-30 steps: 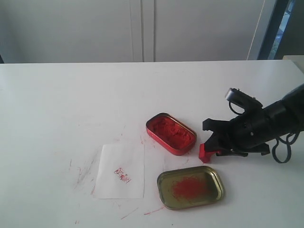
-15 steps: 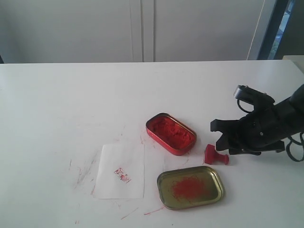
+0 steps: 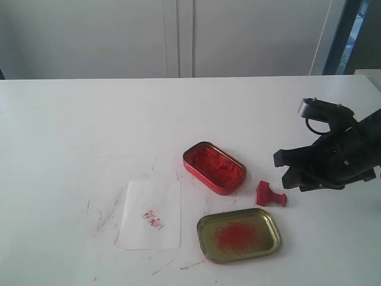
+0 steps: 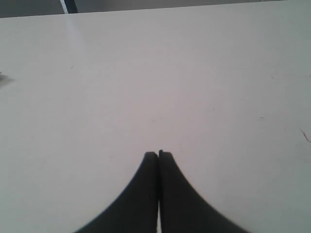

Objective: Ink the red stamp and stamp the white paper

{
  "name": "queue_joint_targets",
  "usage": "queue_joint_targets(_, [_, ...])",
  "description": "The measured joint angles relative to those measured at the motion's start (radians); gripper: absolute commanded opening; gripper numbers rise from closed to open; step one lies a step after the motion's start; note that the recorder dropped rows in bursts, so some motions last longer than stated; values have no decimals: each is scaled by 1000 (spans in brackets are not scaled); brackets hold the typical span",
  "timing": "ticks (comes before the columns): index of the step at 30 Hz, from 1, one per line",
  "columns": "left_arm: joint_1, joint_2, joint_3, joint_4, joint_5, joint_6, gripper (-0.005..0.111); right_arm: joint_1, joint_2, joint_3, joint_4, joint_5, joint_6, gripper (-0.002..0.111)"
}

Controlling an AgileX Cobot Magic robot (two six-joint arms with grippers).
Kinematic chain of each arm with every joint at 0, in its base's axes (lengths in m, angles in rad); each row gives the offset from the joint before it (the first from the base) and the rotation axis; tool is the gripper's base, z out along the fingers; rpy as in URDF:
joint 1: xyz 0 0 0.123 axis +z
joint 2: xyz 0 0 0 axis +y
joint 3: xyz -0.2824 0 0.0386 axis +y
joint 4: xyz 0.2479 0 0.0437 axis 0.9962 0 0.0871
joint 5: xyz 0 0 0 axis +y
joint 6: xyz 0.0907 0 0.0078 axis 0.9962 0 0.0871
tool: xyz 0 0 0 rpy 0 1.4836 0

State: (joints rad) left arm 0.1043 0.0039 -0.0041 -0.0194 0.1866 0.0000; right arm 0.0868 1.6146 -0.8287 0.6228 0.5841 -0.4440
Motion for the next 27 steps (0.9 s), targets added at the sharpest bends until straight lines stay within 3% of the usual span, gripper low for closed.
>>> queue_joint_targets(5, [0, 0, 0, 0, 0, 0, 0, 0, -71, 0, -53, 121, 0, 0])
queue_joint_targets(27, [0, 0, 0, 0, 0, 0, 0, 0, -543, 0, -584, 325, 450, 0])
